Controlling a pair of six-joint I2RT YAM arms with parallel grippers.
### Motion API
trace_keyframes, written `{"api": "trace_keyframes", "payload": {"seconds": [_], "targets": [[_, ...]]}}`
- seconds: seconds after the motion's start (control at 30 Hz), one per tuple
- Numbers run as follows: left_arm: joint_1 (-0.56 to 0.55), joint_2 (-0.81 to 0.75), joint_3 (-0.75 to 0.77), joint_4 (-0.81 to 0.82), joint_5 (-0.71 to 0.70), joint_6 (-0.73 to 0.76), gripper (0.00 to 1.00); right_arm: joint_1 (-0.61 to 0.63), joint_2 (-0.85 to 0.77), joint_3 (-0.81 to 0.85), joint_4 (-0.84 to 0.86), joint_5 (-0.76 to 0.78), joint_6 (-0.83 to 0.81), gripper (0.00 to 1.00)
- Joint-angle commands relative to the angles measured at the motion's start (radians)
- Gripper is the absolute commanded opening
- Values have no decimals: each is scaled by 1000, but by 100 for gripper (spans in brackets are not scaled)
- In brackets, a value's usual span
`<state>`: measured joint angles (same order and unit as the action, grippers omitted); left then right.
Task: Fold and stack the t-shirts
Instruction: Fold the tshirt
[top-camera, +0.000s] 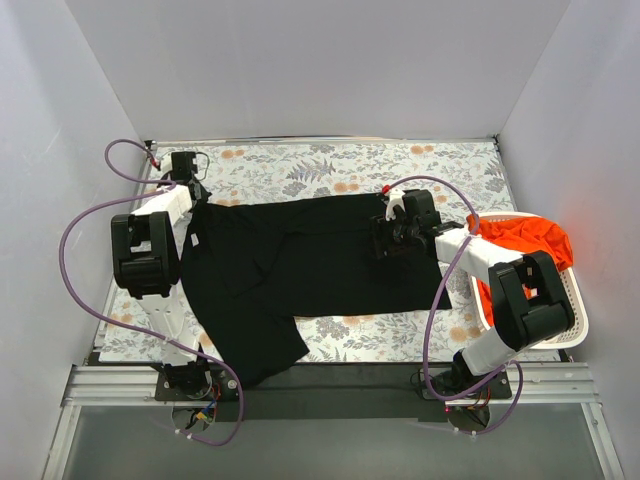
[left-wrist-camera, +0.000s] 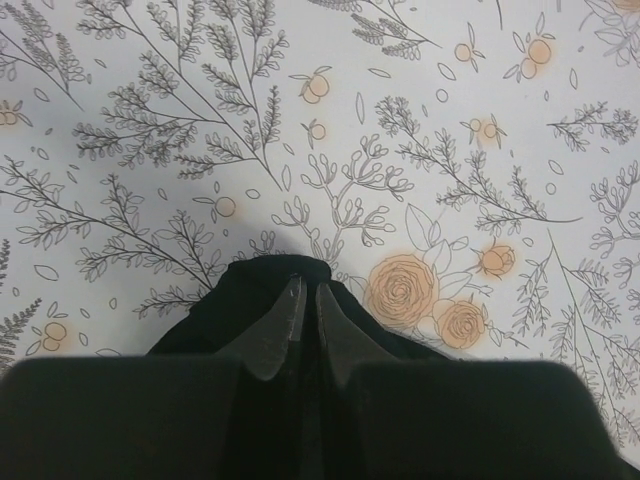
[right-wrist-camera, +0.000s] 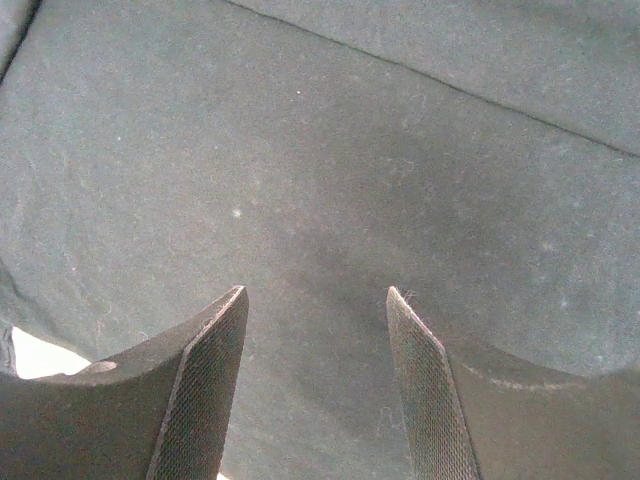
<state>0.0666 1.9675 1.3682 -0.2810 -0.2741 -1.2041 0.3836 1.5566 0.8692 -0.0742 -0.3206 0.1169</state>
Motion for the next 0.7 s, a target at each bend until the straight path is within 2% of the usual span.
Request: {"api": "trace_keyframes", "payload": {"seconds": [0.0,0.17,0.3,0.37,0.5,0.57,0.63,0.67], "targets": [[32,-39,32,13,-60,0,4,0,-7,-6,30,15,-5,55],[52,-10,45,-1,-76,-6,10,0,-12,-10,28,43,-3,55],[78,42,83,-18,-92,-8,21,0,-18,-10,27,60,-8,55],[81,51,120,-46,-102,-6,28,0,-24,-10,24,66,-8,55],[81,34,149,-73,-108,-6,48,0,-43,-7,17,74,-8,55],[79,-13,143,-95,-85,-8,58,0,-56,-6,14,68,-2,55],[68,-70,94,-96,-63,-9,64,-2,-69,-7,14,64,3,55],[61,-137,65,-95,-31,-14,70,0,-81,-12,13,60,7,55]]}}
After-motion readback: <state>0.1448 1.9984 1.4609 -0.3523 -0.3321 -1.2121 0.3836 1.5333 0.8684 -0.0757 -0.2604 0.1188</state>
